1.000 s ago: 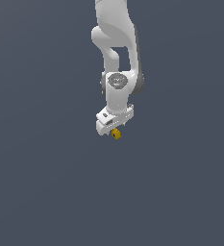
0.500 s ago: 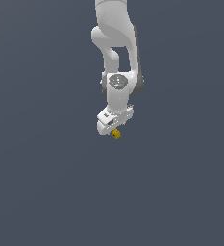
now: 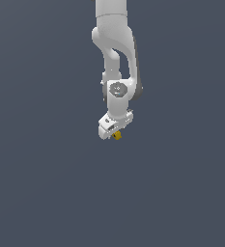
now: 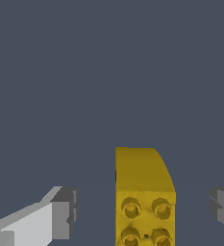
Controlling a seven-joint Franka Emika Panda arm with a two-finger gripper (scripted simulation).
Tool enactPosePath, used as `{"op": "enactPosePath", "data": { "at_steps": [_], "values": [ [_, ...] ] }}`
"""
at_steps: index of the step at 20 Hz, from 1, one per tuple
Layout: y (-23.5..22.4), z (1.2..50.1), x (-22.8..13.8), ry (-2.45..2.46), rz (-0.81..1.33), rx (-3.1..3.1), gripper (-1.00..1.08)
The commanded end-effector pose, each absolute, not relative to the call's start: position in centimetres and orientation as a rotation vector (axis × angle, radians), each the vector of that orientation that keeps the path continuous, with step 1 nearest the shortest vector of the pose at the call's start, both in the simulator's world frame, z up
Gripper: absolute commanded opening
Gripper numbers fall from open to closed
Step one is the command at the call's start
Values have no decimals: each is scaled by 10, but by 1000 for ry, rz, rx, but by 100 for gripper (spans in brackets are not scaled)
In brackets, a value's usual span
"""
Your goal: Pick up the object and move it to a goal position.
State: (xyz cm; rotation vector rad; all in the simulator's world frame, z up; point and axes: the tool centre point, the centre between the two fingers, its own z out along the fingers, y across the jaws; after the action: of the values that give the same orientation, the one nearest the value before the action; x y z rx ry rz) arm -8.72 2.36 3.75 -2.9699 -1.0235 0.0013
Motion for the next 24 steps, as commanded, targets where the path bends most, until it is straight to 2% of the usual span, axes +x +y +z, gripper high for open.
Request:
{"op": "enactPosePath", "data": {
  "at_steps": [1,6,7,24],
  "values": [
    [24,28,-87,-1025,0,-2970,100],
    [24,22,-87,-1026,0,-2970,100],
    [24,22,-87,-1026,0,-2970,-100],
    [20,33,-81,-1036,10,-2989,-100]
  ]
}}
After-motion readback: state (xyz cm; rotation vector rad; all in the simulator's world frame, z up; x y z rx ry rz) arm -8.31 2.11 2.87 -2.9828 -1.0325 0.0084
